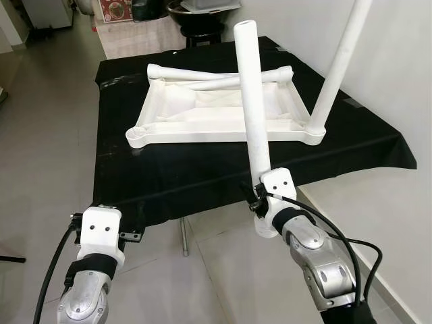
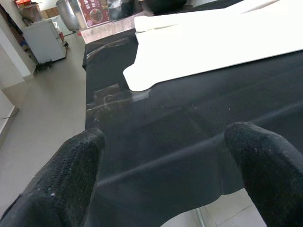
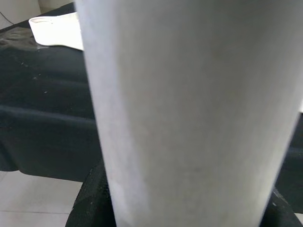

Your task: Building children table

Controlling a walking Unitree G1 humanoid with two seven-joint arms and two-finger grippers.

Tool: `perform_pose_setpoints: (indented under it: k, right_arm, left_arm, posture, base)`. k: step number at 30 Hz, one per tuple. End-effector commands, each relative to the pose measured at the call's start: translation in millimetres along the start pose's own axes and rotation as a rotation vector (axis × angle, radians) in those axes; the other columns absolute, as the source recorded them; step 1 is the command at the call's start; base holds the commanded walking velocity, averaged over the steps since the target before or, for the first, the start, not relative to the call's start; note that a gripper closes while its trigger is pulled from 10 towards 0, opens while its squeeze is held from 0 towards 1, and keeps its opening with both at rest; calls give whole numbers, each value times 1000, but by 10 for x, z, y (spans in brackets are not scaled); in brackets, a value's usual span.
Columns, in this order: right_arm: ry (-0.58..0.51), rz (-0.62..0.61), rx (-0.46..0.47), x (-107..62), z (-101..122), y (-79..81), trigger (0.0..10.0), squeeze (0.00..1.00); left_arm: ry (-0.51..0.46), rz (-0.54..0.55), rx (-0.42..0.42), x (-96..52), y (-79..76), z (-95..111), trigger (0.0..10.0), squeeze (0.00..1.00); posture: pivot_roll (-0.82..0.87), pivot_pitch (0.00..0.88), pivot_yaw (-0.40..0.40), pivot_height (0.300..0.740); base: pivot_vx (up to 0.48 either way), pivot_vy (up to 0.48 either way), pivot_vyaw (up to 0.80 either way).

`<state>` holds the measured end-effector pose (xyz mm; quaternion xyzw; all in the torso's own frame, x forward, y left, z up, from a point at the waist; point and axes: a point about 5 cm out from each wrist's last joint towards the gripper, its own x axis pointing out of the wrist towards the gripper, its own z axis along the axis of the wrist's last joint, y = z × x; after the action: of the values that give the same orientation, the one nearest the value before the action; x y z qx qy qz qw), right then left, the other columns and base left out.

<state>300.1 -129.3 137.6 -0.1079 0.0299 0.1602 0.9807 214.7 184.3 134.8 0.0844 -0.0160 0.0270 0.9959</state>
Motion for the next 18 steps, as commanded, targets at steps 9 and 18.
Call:
perform_pose_setpoints:
  k: [9, 18]
  right_arm:
    - [-31, 8, 6, 26, 18, 14, 10000, 0]
    - [-32, 30, -30, 42, 21, 46, 10000, 0]
  left_arm:
    - [21, 12, 21, -1, 4, -64, 10000, 0]
    - [34, -22, 71, 28, -31, -67, 10000, 0]
  posture:
    - [-91, 126, 7, 740]
    - [-102, 93, 33, 740]
  base:
    - [0, 0, 0]
    - [0, 0, 0]
